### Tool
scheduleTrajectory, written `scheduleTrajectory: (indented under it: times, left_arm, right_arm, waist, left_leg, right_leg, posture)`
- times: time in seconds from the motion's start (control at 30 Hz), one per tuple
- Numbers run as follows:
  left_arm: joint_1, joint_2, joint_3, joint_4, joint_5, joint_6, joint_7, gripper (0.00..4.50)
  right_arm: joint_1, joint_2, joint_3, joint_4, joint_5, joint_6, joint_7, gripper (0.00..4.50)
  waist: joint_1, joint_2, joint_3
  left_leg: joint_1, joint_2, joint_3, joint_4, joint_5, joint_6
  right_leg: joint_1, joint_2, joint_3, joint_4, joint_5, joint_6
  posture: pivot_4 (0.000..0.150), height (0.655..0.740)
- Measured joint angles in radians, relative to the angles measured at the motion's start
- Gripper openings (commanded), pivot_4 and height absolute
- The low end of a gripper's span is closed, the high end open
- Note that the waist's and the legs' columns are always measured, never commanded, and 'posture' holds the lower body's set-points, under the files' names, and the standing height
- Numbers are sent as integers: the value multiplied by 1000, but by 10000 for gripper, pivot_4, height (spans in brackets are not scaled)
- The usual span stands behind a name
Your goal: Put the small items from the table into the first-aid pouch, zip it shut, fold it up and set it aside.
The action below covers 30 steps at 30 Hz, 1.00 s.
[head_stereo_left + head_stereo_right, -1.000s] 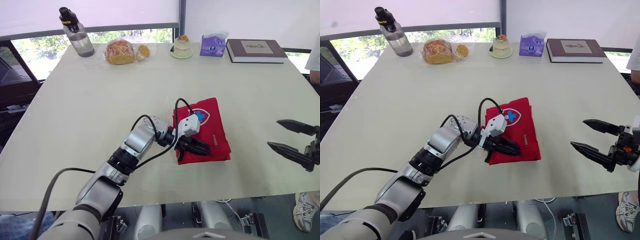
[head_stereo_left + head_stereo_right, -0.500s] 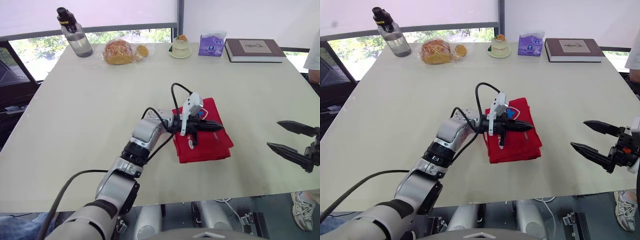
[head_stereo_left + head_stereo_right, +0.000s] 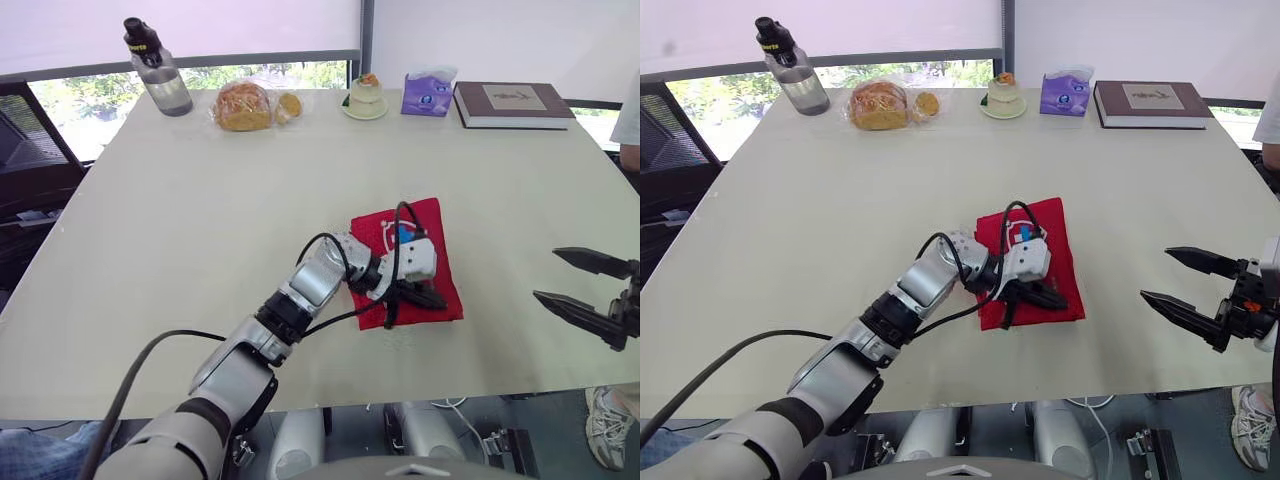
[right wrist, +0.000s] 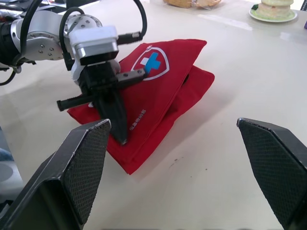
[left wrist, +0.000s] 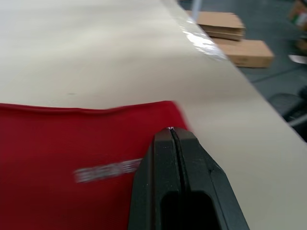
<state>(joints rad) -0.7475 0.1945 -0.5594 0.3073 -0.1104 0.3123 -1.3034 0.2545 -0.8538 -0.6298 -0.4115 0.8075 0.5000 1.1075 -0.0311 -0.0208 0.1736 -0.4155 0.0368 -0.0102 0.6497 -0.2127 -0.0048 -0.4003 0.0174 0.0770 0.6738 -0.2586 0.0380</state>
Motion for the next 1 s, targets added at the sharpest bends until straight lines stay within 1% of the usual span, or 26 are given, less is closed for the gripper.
scheduleTrajectory:
  times: [0.07,0.1,0.13,0.27,0.3,0.37,0.47,0.57,0.67,0.83,1.0]
  left_arm:
    - [1,-6,8,1,-12,-7,-14,336]
    - [-6,-24,33,22,-37,1,-19,336]
    - [-33,-48,83,64,-73,14,-17,336]
    - [-176,-56,214,148,-123,16,8,336]
    - [-222,-52,245,199,-119,-13,27,336]
    - [-248,-48,267,269,-104,-45,53,336]
    - [-260,-44,248,418,-32,-114,80,336]
    - [-308,-64,252,524,2,-172,131,336]
    - [-346,-98,276,643,41,-244,270,336]
    - [-402,-123,345,778,61,-250,426,336]
    - [-417,-120,365,822,85,-234,465,336]
  right_arm:
    - [3,0,-2,-2,1,0,0,45000]
    - [6,0,-10,-2,3,1,0,45000]
    - [6,0,-15,-2,5,1,0,45000]
    - [5,0,-15,-3,6,0,1,45000]
    - [2,0,-15,-1,5,0,1,45000]
    - [-4,0,-15,0,4,-1,1,45000]
    - [-22,0,-14,4,3,-3,2,45000]
    - [-29,0,-11,11,-4,-3,3,45000]
    - [-31,0,-10,12,-8,-3,4,45000]
    - [-18,0,-10,12,-12,-3,14,45000]
    - [-20,-1,-10,13,-14,-3,21,45000]
  waist:
    - [0,0,0]
    - [1,0,0]
    - [2,-1,1]
    - [0,-1,1]
    - [-3,-1,1]
    - [-8,-1,1]
    - [-8,-1,1]
    - [-3,-1,1]
    - [-2,-1,1]
    - [-8,-1,1]
    - [-10,-1,1]
  left_leg:
    - [0,0,0,0,0,0]
    - [-1,0,0,0,0,0]
    - [-2,0,-1,1,0,0]
    - [-2,0,-1,1,0,0]
    - [-2,0,-1,0,0,0]
    - [-1,0,-1,-2,0,0]
    - [-2,0,-1,-3,0,0]
    - [-2,0,-1,-3,0,0]
    - [-1,0,-1,-1,0,0]
    - [-1,0,-1,-1,0,0]
    - [0,0,-1,-3,0,0]
  right_leg:
    - [0,0,0,0,0,0]
    - [0,0,0,0,0,0]
    - [-1,0,-1,0,0,0]
    - [-1,1,0,0,1,1]
    - [-1,1,0,-1,1,3]
    - [-1,1,0,-2,2,3]
    - [-1,1,0,-2,1,4]
    - [-1,1,0,-2,1,4]
    - [0,1,0,-2,1,5]
    - [0,1,1,-1,2,5]
    - [0,2,1,-1,2,5]
  posture:
    - [1500,7400]
    - [1500,7400]
    - [1500,7400]
    - [1500,7400]
    - [1500,7400]
    - [1500,7400]
    - [1500,7400]
    - [1500,7400]
    - [1500,7400]
    - [1500,7400]
    - [1500,7400]
